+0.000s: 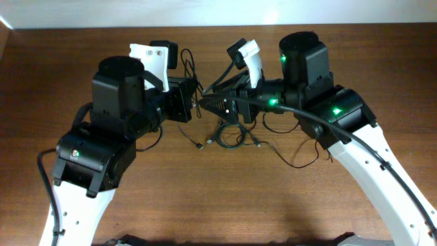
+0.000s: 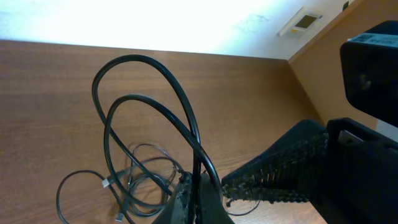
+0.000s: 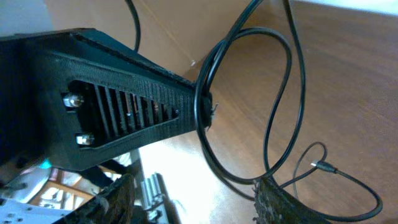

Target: Untangle cables

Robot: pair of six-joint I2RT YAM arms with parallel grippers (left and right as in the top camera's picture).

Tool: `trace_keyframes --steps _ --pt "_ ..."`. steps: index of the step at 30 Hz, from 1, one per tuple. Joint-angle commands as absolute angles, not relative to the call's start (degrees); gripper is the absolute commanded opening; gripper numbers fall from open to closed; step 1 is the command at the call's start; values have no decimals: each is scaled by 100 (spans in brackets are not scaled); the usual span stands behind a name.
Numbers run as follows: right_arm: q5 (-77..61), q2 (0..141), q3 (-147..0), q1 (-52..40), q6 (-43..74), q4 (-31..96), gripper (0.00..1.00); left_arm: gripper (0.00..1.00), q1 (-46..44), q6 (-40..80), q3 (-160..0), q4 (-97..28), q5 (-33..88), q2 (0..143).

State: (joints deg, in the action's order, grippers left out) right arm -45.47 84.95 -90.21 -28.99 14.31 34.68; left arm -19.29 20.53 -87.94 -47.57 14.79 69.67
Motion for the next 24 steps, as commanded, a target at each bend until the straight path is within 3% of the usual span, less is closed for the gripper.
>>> trace_keyframes --steps 1,6,16,20,22,24 --pt "-4263 8399 -9102 -2934 1142 3446 57 0 -1933 2233 -8903 -4764 1750 6943" --pt "-4246 8405 -9102 -2934 1041 3448 52 0 -1933 2294 -8903 -4748 2185 6943" --pt "-3988 8405 -9102 -2934 937 3474 33 0 -1933 2292 -8903 -4810 2427 6941" --pt "-3977 8405 -9102 -2923 921 3500 19 0 -1933 2285 -8903 -4810 2421 6943" --pt "-3979 8405 -9102 -2923 923 3516 7 0 -1933 2246 -8903 -4810 2414 6943" --pt "-3981 8405 -9102 -2923 939 3522 4 0 -1933 2224 -8903 -4827 2342 6943"
